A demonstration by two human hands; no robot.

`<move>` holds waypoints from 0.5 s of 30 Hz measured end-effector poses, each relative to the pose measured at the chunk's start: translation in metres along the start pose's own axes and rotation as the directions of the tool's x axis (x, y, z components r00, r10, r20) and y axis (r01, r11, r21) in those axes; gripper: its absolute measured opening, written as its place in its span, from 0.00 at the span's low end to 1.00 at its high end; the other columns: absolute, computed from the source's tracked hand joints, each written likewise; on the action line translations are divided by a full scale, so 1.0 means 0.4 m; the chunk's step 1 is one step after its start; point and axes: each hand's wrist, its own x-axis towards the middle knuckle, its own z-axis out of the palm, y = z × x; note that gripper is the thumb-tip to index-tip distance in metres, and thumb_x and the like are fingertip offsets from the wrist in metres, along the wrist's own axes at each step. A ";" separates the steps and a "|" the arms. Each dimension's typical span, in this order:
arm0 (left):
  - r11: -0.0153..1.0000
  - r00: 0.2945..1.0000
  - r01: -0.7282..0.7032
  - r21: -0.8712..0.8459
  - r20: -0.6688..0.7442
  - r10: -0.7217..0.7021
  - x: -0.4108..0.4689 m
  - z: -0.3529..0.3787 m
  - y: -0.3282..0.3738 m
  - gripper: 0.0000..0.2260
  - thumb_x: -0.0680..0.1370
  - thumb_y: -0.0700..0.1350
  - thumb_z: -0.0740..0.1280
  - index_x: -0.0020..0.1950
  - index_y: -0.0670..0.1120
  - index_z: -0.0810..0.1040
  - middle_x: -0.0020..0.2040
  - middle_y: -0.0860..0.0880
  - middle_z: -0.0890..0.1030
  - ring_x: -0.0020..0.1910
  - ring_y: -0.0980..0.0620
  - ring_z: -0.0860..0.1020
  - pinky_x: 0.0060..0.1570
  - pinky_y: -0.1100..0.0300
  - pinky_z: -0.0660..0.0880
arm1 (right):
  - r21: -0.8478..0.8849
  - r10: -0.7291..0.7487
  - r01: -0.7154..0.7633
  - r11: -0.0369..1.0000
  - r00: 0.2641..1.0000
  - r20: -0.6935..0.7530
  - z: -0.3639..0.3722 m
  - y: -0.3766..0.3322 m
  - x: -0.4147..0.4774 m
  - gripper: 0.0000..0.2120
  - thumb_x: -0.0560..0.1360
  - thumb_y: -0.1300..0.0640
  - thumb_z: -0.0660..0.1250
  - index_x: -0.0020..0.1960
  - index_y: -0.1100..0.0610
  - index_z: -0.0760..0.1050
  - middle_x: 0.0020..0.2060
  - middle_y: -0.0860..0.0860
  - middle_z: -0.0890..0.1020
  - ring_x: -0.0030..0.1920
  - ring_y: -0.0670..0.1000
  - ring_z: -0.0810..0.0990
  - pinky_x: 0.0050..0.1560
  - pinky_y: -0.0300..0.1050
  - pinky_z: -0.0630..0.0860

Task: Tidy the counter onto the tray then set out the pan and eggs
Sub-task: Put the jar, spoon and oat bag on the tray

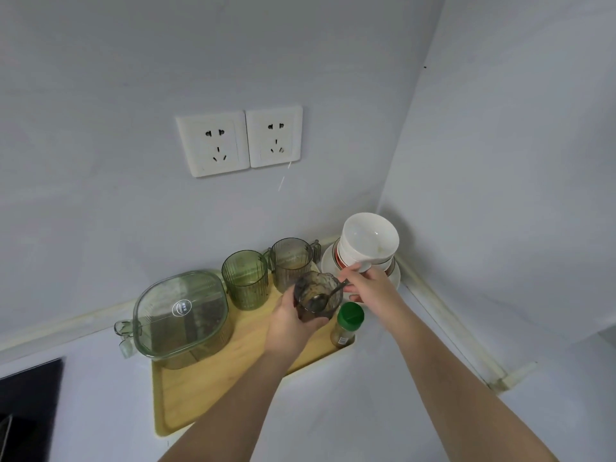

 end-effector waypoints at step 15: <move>1.000 0.999 0.026 -0.014 0.032 -0.025 -0.003 0.022 0.006 0.35 0.67 0.48 0.78 0.71 0.51 0.67 0.62 0.52 0.76 0.62 0.52 0.74 0.63 0.54 0.74 | 0.024 0.056 -0.055 0.998 0.997 -0.046 -0.006 0.017 -0.021 0.07 0.80 0.58 0.59 0.52 0.52 0.75 0.46 0.48 0.81 0.44 0.42 0.79 0.44 0.35 0.76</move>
